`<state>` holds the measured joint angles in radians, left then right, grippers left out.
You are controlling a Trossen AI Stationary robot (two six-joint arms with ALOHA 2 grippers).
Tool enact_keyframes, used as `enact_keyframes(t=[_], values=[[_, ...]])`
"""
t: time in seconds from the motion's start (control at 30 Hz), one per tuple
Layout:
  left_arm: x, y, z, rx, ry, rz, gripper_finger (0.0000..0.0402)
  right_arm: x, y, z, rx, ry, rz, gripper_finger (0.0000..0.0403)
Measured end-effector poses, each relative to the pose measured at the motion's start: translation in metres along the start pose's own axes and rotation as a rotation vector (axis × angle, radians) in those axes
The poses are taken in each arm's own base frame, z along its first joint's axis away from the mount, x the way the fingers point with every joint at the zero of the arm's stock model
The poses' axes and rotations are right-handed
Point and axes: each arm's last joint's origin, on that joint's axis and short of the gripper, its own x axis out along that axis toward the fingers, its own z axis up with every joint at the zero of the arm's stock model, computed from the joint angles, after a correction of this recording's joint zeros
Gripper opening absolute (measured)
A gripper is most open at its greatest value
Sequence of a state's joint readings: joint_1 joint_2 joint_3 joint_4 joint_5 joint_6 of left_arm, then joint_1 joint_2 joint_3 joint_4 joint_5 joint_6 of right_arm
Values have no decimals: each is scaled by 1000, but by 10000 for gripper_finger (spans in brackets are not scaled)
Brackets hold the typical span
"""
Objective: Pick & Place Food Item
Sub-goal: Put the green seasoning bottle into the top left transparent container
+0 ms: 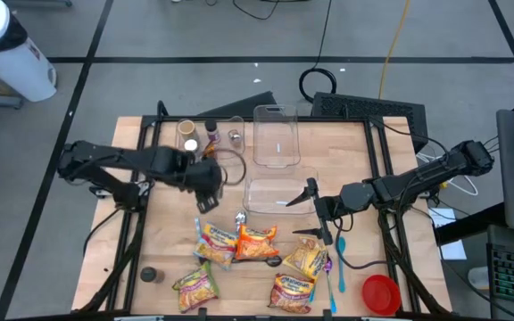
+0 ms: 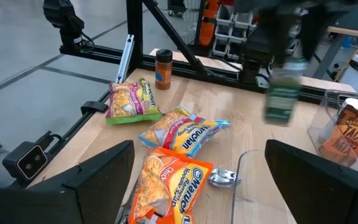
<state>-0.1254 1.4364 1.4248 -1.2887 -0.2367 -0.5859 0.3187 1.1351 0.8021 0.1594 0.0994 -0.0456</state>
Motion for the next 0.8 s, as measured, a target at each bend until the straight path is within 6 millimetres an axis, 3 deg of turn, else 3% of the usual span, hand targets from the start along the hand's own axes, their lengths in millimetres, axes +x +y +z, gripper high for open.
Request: enact_keyframes(t=[0.27,0.4,0.63,0.8], values=[[-24,50,41,3,-114,-1,194,0,0,0,0,2,0,357],[-31,83,55,-24,-166,43,131,0,0,0,0,1,0,357],[-26,130,78,-74,-276,25,14,0,0,-1,-4,6,-2,357],[-21,144,83,-79,-277,27,26,0,0,-1,-4,10,-2,357]])
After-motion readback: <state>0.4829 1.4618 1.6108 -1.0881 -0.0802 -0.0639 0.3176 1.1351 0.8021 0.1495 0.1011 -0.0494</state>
